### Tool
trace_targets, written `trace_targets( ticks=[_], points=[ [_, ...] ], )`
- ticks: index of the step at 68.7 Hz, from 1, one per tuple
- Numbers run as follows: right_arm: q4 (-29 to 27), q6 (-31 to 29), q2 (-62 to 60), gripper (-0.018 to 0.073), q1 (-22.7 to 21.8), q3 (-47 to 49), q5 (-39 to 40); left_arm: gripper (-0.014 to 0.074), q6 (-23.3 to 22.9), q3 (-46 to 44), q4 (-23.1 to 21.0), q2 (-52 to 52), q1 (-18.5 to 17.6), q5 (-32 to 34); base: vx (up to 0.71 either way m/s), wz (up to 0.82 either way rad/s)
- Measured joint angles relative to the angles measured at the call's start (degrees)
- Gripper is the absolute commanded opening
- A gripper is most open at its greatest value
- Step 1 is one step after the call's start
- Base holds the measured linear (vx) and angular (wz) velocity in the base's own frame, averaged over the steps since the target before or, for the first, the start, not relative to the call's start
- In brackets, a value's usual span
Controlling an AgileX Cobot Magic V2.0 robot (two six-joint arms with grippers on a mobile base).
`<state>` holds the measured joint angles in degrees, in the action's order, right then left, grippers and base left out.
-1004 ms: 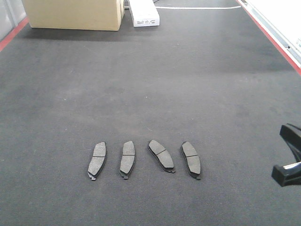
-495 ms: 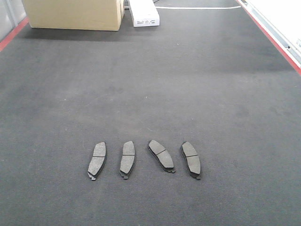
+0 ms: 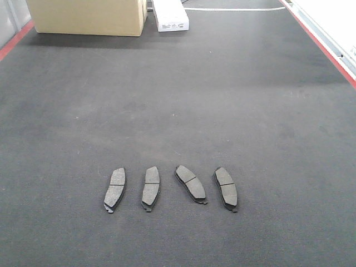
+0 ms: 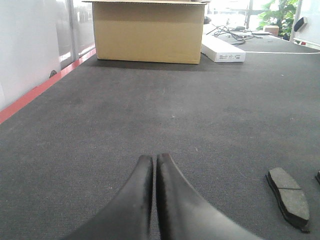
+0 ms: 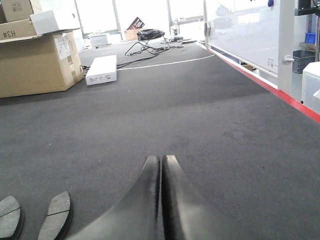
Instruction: Move and align brake pads A on conveyor
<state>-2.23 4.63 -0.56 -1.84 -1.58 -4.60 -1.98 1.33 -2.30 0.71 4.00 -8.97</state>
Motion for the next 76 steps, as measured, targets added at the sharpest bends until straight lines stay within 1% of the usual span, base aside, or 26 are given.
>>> trace_targets(
  ticks=[76],
  points=[
    [0.00,0.00,0.00,-0.0003,0.00,0.00,-0.16,-0.0006,0.00,0.00,0.00,0.00,0.00,-0.05,0.00,0.00]
  ],
)
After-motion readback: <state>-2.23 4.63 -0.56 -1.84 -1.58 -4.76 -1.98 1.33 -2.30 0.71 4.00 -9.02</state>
